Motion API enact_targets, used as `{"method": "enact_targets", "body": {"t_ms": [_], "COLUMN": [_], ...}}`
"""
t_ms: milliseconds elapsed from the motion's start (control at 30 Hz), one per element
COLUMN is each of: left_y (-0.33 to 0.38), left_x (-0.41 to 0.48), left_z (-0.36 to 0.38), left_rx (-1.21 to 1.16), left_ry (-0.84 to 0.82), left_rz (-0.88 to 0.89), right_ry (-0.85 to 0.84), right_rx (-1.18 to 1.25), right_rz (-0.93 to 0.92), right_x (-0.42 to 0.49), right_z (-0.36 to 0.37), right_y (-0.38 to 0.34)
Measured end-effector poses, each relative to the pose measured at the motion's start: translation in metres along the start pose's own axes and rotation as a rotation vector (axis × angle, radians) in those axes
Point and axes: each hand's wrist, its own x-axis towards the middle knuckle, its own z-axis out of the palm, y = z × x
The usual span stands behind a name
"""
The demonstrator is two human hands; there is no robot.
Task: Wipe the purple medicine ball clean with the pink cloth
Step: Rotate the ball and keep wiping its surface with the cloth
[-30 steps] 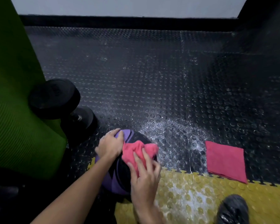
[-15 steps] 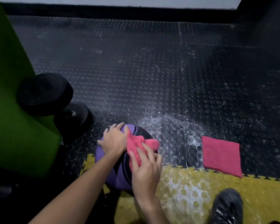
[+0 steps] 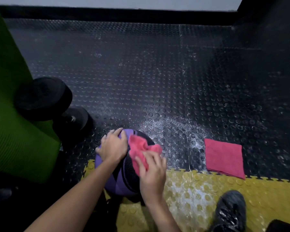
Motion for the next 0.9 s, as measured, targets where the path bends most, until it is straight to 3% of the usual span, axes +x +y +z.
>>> {"method": "enact_targets", "body": {"t_ms": [67,133,200,233,300,400,467,533,600,667,767,900], "left_y": [-0.001,-0.003,-0.008,-0.011,-0.020,-0.039,-0.050,-0.060,-0.069,-0.072,-0.066,-0.068], "left_x": [0.004,0.007,0.005,0.005,0.001,-0.006,-0.012,-0.027,-0.044,-0.050,-0.033,-0.029], "left_z": [-0.007,-0.011,-0.012,-0.012,-0.010,-0.009,-0.009,-0.005,0.000,-0.002,-0.010,-0.006], "left_rx": [-0.048,-0.087,-0.110,-0.117,-0.112,-0.135,-0.189,-0.245,-0.282,-0.311,-0.368,-0.228], "left_ry": [-0.010,-0.007,0.005,0.017,0.037,0.086,0.130,0.179,0.217,0.203,0.150,0.097], "left_rz": [-0.009,-0.025,-0.046,-0.054,-0.057,-0.027,-0.028,-0.028,-0.026,-0.065,-0.258,-0.219], "right_ry": [-0.016,0.018,-0.058,-0.089,-0.063,-0.089,-0.104,-0.089,-0.193,-0.269,-0.221,-0.338], "right_rx": [0.030,0.091,0.203,0.255,0.276,0.197,0.068,0.084,0.206,0.249,0.431,0.473], "right_rz": [0.068,0.401,0.749,0.810,0.690,0.246,0.081,0.265,0.674,0.831,0.753,0.456], "right_x": [-0.024,-0.024,-0.020,-0.017,-0.011,-0.009,-0.008,0.000,-0.002,-0.006,-0.004,0.005], "right_z": [-0.003,-0.006,-0.008,-0.008,-0.006,0.005,0.012,0.002,-0.007,-0.019,-0.021,-0.015], "right_y": [0.017,0.036,0.050,0.049,0.026,-0.018,-0.020,-0.004,0.028,0.047,0.033,0.014]}}
